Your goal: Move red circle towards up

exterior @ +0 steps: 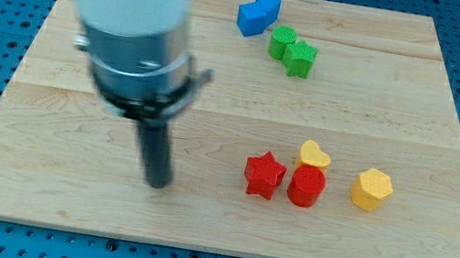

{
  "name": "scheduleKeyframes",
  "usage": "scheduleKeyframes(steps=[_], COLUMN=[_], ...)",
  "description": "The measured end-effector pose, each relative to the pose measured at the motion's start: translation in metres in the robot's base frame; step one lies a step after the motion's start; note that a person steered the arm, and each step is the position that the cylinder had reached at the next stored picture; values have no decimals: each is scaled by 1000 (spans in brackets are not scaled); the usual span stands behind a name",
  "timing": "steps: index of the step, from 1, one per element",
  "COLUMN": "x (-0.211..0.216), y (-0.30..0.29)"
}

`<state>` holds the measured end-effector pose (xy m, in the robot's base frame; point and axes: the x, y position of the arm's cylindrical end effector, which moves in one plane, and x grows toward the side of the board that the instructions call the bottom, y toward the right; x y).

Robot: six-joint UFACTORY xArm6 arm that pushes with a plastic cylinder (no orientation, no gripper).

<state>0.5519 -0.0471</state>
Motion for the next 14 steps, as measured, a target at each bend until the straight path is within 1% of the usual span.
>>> scheduleKeyframes(steps=[1, 4, 5, 6, 8, 9, 10, 11, 13, 14], x=[0, 8, 6, -30, -58, -98, -120, -131, -127, -133], y=[74, 187, 195, 195, 205, 202, 202, 202, 194, 202])
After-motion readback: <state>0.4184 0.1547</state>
